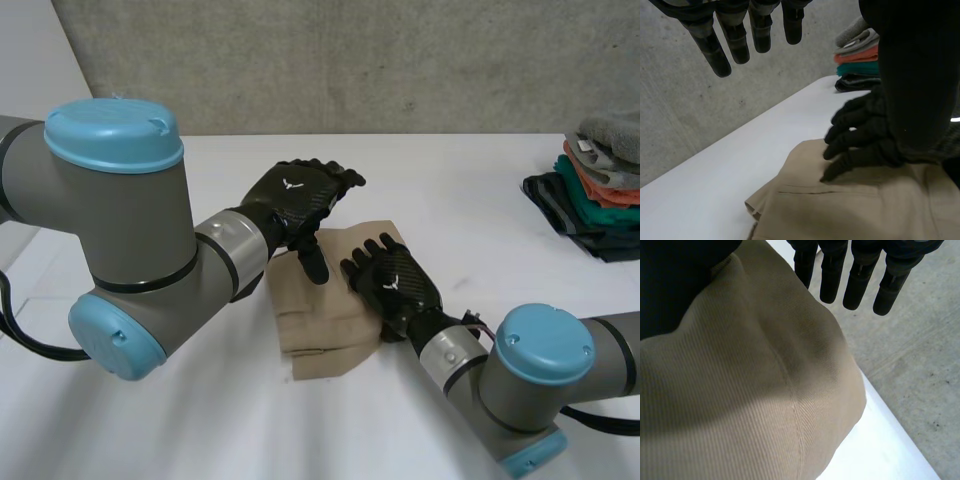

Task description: Fold the laundry.

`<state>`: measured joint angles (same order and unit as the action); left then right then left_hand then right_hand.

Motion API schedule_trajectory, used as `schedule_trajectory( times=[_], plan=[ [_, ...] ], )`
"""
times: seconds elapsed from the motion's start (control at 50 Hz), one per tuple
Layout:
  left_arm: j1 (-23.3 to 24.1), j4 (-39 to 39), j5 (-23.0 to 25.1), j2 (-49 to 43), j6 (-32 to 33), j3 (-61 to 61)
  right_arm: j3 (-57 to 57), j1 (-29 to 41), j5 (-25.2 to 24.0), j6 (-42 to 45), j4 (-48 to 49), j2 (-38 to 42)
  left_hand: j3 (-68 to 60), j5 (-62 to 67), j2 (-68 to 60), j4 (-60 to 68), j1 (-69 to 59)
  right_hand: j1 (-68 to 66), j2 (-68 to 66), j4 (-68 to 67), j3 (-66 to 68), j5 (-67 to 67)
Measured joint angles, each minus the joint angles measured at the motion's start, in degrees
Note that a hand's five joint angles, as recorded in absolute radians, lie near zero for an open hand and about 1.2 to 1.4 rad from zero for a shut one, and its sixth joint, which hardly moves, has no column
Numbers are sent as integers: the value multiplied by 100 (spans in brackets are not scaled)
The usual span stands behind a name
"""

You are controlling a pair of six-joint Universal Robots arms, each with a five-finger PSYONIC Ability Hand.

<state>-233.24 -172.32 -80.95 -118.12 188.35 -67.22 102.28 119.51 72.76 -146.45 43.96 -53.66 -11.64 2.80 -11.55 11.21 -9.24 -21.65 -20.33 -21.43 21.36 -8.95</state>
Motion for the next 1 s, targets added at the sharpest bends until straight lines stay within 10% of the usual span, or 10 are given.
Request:
schedule_trajectory(
  times=[0.22, 0.38, 0.56, 1.0],
  plan=[
    [-2, -4, 1, 32, 0, -85, -645, 32, 42, -365, -93, 220, 0, 0, 0, 0, 0, -432, -503, -428, 429, -407],
    [-3, -3, 1, 103, -1, -95, -1249, 19, 83, -452, -388, 457, 0, 0, 0, 0, 0, -3661, -4556, -4523, 4404, -4282],
    [-35, -15, 0, 338, -4, -107, -2081, -197, 465, -580, -803, 136, 0, 0, 0, 0, 0, -3757, -4572, -4662, 4419, -4330],
    [45, -83, 33, 923, -269, -213, -4947, -3239, -140, -2487, -830, -407, 0, 0, 0, 0, 0, -3757, -4604, -4726, 4485, -4425]
  ],
)
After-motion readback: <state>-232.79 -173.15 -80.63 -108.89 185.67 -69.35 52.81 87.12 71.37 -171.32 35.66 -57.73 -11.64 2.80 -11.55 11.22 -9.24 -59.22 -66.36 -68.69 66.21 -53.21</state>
